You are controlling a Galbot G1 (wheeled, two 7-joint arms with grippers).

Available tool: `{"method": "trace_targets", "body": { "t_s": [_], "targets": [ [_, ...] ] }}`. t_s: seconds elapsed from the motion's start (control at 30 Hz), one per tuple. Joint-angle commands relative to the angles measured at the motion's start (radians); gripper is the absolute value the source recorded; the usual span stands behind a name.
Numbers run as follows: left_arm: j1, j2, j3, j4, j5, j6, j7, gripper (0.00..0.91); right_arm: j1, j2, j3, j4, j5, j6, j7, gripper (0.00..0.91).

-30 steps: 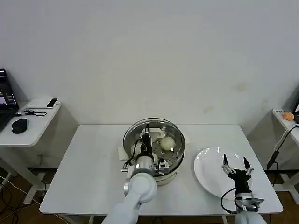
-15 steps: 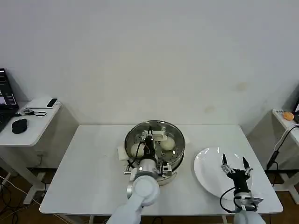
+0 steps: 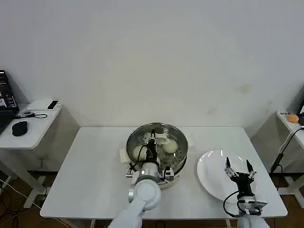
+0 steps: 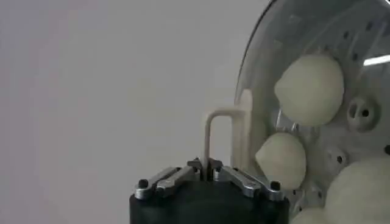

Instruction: Take steamed baozi put them in steamer then cover it.

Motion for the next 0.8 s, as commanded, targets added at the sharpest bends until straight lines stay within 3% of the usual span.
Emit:
{"method": "trace_targets", "body": {
  "t_s": [0.03,0.13,0.17,0.2,0.23,0.8],
  "targets": [
    [0.003,0.000,-0.003,0.000,-0.001,-0.010,0.005,0.000,0.000,0.000,0.001,0.000,0.000,0.001,0.000,0.907],
    [0.002,-0.005,-0.009,0.000,-0.008,-0.015,0.017,0.000,0.000,0.001,0.001,-0.001,0.000,0.001,0.000,0.907],
    [0.002,-0.006,-0.011,-0.004,-0.009,-0.016,0.027,0.252,0.000,0.002,0.000,-0.001,0.000,0.001,0.000,0.907],
    [0.004,-0.006,-0.011,-0.007,-0.012,-0.016,0.027,0.625,-0.001,0.002,-0.001,0.000,0.000,0.001,0.000,0.907],
    [0.004,-0.006,-0.011,-0.010,-0.016,-0.016,0.026,0.907,-0.001,0.003,-0.001,0.000,0.000,0.001,0.000,0.907],
    [0.046,0.020,-0.044,-0.147,-0.117,-0.061,0.032,0.907,-0.005,0.002,0.002,0.001,-0.005,0.001,-0.001,0.907]
  ]
}}
